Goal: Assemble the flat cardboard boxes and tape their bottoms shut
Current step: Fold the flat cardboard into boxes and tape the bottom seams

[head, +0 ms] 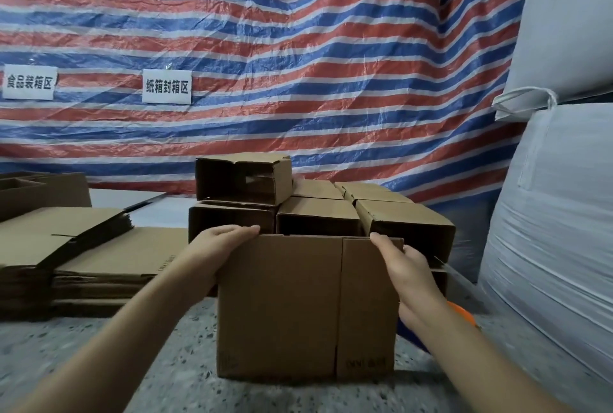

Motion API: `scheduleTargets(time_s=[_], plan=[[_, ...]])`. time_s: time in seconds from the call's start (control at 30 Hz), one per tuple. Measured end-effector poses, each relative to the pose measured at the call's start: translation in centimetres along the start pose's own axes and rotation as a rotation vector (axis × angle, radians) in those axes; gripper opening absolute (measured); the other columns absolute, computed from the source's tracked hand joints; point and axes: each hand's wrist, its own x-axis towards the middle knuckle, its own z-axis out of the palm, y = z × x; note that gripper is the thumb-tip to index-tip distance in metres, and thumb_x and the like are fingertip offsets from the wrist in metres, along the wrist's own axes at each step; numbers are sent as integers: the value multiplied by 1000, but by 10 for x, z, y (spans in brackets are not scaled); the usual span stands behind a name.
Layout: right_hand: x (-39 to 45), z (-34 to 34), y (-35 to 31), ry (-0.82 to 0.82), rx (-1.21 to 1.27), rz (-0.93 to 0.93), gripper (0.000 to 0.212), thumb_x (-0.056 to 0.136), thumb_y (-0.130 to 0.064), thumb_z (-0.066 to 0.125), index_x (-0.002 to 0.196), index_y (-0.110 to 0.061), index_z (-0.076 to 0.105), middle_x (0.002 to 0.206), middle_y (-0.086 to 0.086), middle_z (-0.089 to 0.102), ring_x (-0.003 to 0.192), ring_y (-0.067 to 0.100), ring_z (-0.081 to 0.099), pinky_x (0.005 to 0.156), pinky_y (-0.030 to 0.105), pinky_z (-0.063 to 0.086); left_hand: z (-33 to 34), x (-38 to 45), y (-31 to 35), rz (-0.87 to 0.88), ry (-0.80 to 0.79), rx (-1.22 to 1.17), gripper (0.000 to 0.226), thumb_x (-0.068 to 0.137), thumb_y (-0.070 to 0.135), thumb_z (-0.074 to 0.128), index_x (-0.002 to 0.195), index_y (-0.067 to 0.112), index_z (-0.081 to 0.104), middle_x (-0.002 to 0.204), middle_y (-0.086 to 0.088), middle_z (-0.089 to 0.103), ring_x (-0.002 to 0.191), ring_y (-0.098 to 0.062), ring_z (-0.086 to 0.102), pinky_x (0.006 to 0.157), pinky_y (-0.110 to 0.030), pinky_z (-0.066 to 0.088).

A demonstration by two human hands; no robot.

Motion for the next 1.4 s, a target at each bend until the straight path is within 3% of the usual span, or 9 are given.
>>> scheduleTargets(time_s=[0.2,0.4,0.6,0.73,0.9,0.97,1.1,1.23,1.4], plan=[[-6,12,5,47,65,-32,76,88,-60,64,145,-14,45,142,11,55,131,33,52,109,56,43,3,-3,12,-80,-124,4,36,95,40,56,111,11,72,104,-19,72,93,-27,70,75,-34,53],[-2,9,6,27,56,-77,36,94,-45,63,110,-13,62,104,15,71,96,30,68,88,47,56,5,-11,13,-116,-139,-44,29,95,36,55,108,21,76,106,-16,73,104,-32,67,92,-47,52],[7,-1,5,-348,113,-118,49,88,-55,42,75,-12,61,74,10,63,73,26,62,70,35,52,28,-13,11,-142,-61,-374,32,98,22,45,124,25,64,104,-12,74,78,-21,70,58,-33,56],[11,-9,13,-485,148,-78,51,89,-59,40,72,-16,62,72,9,62,71,22,63,73,36,49,43,-15,-4,-105,-15,-399,35,97,35,54,132,30,57,97,-7,75,73,-19,74,53,-29,55],[12,-15,18,-506,120,-107,60,84,-70,43,80,-15,68,82,13,66,84,26,65,85,42,47,46,-23,-23,-112,-87,-513,62,93,70,32,125,27,63,94,-10,76,79,-23,75,57,-31,57],[11,-12,25,-456,134,-59,76,80,-84,43,87,-15,75,91,15,73,90,28,72,85,41,52,52,-27,-31,-123,-60,-545,70,93,70,27,121,19,65,86,-13,76,70,-23,74,52,-30,56],[13,-12,31,-479,258,80,88,75,-90,36,101,-17,79,102,15,76,98,28,74,76,36,58,59,-27,-31,17,-12,-539,57,97,64,24,103,33,73,89,-12,76,73,-23,74,52,-32,57],[22,-13,28,-482,352,86,80,84,-83,35,105,-20,79,101,12,77,95,24,75,75,35,59,61,-23,-25,38,8,-504,51,95,60,35,83,36,78,84,-11,76,69,-22,74,53,-32,57],[24,-16,56,-366,406,94,62,100,-52,35,75,-19,82,73,6,76,62,18,74,50,26,57,67,-15,-49,-71,34,-499,48,98,40,46,71,17,78,68,-10,73,54,-21,70,44,-28,52]])
